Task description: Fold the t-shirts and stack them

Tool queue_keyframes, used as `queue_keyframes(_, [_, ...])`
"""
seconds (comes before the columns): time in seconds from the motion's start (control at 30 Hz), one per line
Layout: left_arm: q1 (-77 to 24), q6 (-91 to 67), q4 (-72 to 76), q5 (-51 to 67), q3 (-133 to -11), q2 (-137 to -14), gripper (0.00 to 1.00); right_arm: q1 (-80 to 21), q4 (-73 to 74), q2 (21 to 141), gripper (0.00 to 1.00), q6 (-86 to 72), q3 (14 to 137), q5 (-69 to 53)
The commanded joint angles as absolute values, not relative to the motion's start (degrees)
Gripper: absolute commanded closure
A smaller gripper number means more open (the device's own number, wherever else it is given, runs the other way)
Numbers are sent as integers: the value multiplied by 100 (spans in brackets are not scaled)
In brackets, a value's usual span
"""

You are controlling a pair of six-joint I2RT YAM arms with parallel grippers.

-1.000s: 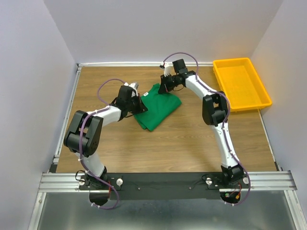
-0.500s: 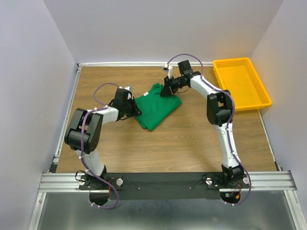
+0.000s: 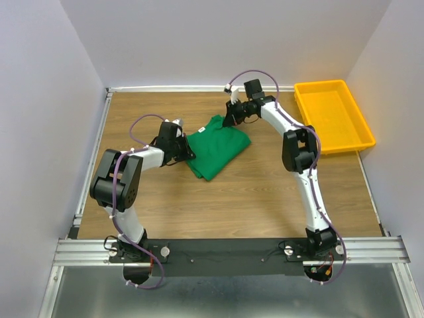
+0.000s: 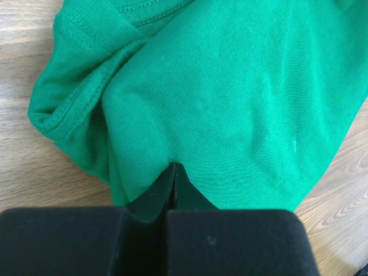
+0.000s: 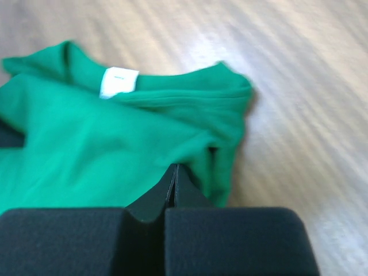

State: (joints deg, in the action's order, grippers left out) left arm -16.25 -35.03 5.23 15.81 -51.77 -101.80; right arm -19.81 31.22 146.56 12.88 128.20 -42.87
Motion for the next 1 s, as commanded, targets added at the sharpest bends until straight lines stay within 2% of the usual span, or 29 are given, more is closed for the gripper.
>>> queue_keyframes(0.0, [-1608,-3358,448,1476,-5168,-10230,100,-1978,3191,15073,99,941,13306,-3744])
queue_keyframes(0.17, [-1608,-3296,448,1521,-5150,-10266,100,-1978,3103,15363,99,607,13763,-3805])
queue_keyframes(0.57, [-1608,-3234,448,1582,-5115,-10424,100,-1986,1820,15557,97,-1238,13685,-3974])
queue_keyframes(0.77, [-1600,-3252,431,1512,-5071,-10415,100,-1969,1459,15583,82,-2644,13536,-2735])
queue_keyframes(0.83, [-1608,-3261,439,1494,-5063,-10389,100,-1916,1241,15557,67,-3012,13430,-3047])
queue_keyframes(0.87, [-1608,-3261,448,1468,-5063,-10389,100,-1899,1170,15539,67,-3058,13430,-3050])
queue_keyframes(0.93, [-1608,-3261,553,1450,-5045,-10284,100,-1802,1090,15469,59,-2762,13456,-3619])
queue_keyframes(0.97, [-1600,-3269,597,1441,-5036,-10187,100,-1758,1081,15347,59,-2542,13491,-3917])
